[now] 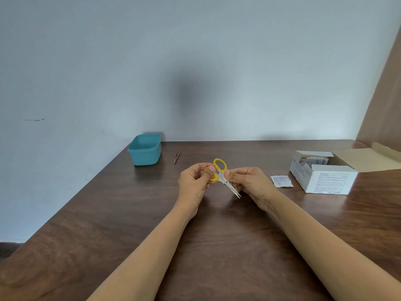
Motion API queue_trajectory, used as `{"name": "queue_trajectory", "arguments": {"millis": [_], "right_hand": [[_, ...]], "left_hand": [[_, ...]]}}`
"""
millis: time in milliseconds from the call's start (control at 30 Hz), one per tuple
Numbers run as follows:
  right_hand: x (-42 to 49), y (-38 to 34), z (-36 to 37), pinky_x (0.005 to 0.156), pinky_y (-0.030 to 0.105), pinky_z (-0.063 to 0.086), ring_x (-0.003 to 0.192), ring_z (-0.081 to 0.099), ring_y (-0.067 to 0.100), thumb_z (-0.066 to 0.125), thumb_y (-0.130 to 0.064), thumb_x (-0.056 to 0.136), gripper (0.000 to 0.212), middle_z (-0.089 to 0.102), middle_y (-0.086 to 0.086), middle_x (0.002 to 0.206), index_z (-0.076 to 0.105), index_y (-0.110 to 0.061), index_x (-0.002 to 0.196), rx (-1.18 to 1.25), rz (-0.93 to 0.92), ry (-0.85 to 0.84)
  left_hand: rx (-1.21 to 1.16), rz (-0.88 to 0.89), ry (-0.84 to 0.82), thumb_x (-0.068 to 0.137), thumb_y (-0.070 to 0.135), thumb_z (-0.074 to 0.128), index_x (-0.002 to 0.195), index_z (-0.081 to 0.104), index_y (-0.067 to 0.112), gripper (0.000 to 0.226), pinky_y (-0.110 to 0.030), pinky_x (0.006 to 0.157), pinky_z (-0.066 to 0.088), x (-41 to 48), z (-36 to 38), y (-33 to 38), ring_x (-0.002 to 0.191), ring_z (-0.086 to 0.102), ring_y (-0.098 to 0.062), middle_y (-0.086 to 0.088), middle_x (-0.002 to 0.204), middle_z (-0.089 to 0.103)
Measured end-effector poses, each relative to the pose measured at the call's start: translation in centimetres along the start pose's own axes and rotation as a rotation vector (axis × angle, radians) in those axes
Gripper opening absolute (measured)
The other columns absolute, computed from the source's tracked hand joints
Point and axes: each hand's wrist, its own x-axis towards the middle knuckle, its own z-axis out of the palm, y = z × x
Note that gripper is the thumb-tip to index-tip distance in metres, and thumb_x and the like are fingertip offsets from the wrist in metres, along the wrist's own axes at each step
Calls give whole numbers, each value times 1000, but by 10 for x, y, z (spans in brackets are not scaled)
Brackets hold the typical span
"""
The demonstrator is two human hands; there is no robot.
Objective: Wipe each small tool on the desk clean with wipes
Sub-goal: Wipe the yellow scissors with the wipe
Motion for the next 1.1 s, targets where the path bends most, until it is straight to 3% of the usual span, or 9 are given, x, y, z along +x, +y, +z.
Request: {"name": "queue_trajectory", "arguments": {"millis": [100, 200, 367, 500, 600, 667, 800, 900, 1100], "right_hand": [[2, 5, 2, 48, 16, 32, 46, 38, 5, 71, -22, 81, 18, 51, -7, 47, 74, -4, 85, 72, -53, 82], [3, 6, 2, 51, 17, 34, 50, 39, 6, 70, -19, 82, 16, 53, -8, 50, 73, -5, 87, 164, -48, 137], [1, 0, -6, 56, 16, 38, 56, 46, 6, 66, -12, 84, 7, 66, -5, 60, 72, -8, 84, 167, 27, -2], [-1, 0, -5, 63, 20, 38, 65, 49, 8, 73, -19, 71, 14, 68, 3, 78, 76, -12, 83, 93, 9, -66], [-2, 2, -4, 61, 20, 35, 61, 44, 8, 73, -26, 69, 27, 63, -3, 66, 75, -9, 89, 110, -34, -48], [-1, 2, -3, 57, 18, 33, 56, 40, 6, 70, -22, 78, 20, 54, -8, 56, 73, -7, 90, 143, -38, -23], [-1, -2, -6, 57, 18, 35, 55, 42, 6, 65, -22, 86, 14, 51, -5, 58, 73, -13, 78, 234, 11, 6], [0, -4, -9, 60, 20, 38, 60, 46, 8, 65, -21, 86, 13, 54, -3, 63, 68, -15, 75, 371, 69, 65], [2, -4, -15, 49, 17, 42, 56, 48, 6, 69, -27, 77, 13, 53, -5, 63, 63, -18, 70, 524, 106, 98]], "left_hand": [[11, 1, -12, 90, 10, 65, 86, 68, 12, 6, -16, 53, 43, -1, 3, -3, 54, 59, -2, -6, 71, 67], [41, 3, -45, 91, 10, 64, 91, 68, 6, 6, -16, 54, 43, -3, 5, -3, 54, 59, -1, -8, 73, 66], [54, 24, -51, 90, 8, 63, 92, 68, 5, 6, -10, 53, 45, -3, 3, 1, 54, 59, 1, -11, 78, 67], [43, -3, -39, 90, 11, 65, 91, 69, 9, 5, -12, 53, 44, -1, 0, 0, 55, 59, 0, -8, 76, 69], [41, -18, -57, 90, 13, 65, 89, 69, 12, 4, -15, 54, 43, 0, 0, -2, 56, 58, -3, -6, 73, 69], [41, -5, -78, 90, 12, 65, 88, 68, 11, 4, -14, 54, 43, 0, 1, 0, 56, 59, -4, -6, 71, 68], [56, 23, -121, 90, 8, 64, 89, 68, 9, 4, -11, 53, 44, -1, 5, 4, 56, 60, -3, -8, 70, 66], [87, 9, -80, 90, 10, 65, 87, 69, 13, 6, -13, 54, 42, 1, 2, 3, 56, 60, -4, -7, 70, 67], [15, -94, 96, 89, 12, 66, 85, 66, 14, 4, -17, 56, 45, 9, -9, 0, 58, 65, -4, 1, 67, 70]]}}
